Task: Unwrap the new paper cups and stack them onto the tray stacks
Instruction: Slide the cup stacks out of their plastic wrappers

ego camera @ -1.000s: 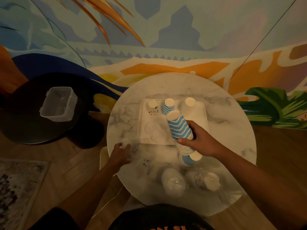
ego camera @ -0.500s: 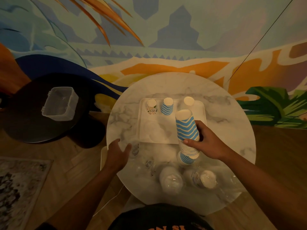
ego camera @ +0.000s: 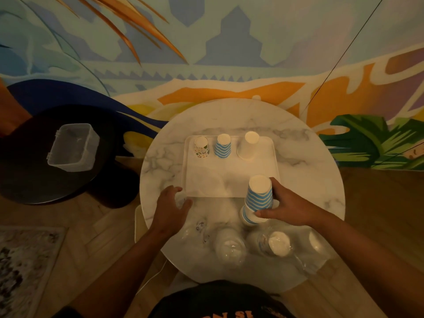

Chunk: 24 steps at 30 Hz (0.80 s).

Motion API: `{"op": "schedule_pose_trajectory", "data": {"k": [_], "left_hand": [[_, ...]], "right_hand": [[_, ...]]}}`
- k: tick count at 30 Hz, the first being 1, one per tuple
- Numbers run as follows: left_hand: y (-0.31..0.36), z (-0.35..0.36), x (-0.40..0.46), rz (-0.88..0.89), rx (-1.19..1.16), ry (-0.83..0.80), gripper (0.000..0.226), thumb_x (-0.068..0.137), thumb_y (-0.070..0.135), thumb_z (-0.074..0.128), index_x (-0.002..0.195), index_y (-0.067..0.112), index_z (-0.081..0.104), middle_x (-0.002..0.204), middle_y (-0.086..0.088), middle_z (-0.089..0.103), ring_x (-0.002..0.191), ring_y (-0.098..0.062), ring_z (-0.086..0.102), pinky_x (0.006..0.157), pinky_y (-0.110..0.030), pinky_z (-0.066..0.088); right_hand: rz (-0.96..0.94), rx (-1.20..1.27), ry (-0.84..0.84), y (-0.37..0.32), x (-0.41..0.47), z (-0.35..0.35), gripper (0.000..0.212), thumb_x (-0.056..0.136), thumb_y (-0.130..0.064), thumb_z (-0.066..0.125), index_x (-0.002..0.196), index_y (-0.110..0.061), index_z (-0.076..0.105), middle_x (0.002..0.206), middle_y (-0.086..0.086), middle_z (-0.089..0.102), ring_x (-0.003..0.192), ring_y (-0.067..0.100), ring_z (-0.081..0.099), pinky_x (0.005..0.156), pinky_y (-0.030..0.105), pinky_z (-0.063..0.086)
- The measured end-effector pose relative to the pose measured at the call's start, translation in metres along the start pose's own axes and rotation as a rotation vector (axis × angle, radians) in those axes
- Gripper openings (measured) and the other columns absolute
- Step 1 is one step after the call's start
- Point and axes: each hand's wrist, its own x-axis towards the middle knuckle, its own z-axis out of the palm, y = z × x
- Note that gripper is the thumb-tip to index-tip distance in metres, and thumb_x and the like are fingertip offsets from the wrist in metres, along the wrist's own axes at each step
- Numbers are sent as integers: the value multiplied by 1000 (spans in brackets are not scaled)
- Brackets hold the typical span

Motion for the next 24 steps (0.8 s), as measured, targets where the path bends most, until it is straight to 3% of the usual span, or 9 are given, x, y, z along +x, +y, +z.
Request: {"op": "schedule_pose_trajectory", "data": {"k": [4, 8, 10, 16, 21, 24], "left_hand": [[19, 2, -3, 104, -17, -3, 43, 91, 30, 72, 128, 15, 59, 138, -3, 51, 131, -18, 46, 106, -22, 30], [45, 6, -11, 285, -173, -166, 40, 91, 36, 71, 128, 27, 60, 136, 13, 54, 126, 2, 50, 106, -29, 46], [61, 7, -15, 319, -250, -271, 42, 91, 36, 72, 131, 32, 59, 134, 19, 54, 123, 2, 52, 98, -28, 52], [86, 13, -11, 389, -221, -410, 61, 88, 41, 75, 141, 39, 47, 141, 19, 51, 123, -4, 54, 91, -22, 55], [79, 7, -6, 344, -294, -331, 48, 87, 34, 78, 130, 33, 58, 128, 15, 62, 115, -7, 61, 90, -32, 58], [71, -4, -2, 295, -344, -298, 41, 86, 25, 80, 120, 38, 60, 121, 16, 66, 110, -4, 63, 88, -30, 58]], "right_hand": [[-15, -149, -42, 10, 2, -2, 80, 72, -37, 90, 137, -32, 43, 131, -16, 57, 124, 6, 55, 102, 26, 46], [-1, -156, -36, 10, 13, 9, 78, 72, -27, 92, 135, -32, 45, 125, -16, 58, 114, -4, 55, 87, 10, 43], [-11, -164, -43, 6, 21, 15, 77, 72, -26, 91, 134, -32, 46, 123, -15, 58, 110, -4, 56, 83, 9, 43], [-81, -231, -118, -11, 47, 33, 78, 71, -29, 89, 135, -29, 44, 127, -11, 56, 116, 6, 57, 95, 24, 50], [-134, -284, -136, -21, 68, 52, 79, 71, -27, 92, 134, -23, 44, 125, -6, 55, 111, 10, 56, 96, 30, 51], [-152, -284, -122, -28, 80, 65, 79, 69, -29, 92, 132, -22, 45, 124, -4, 55, 110, 12, 56, 96, 34, 51]]}}
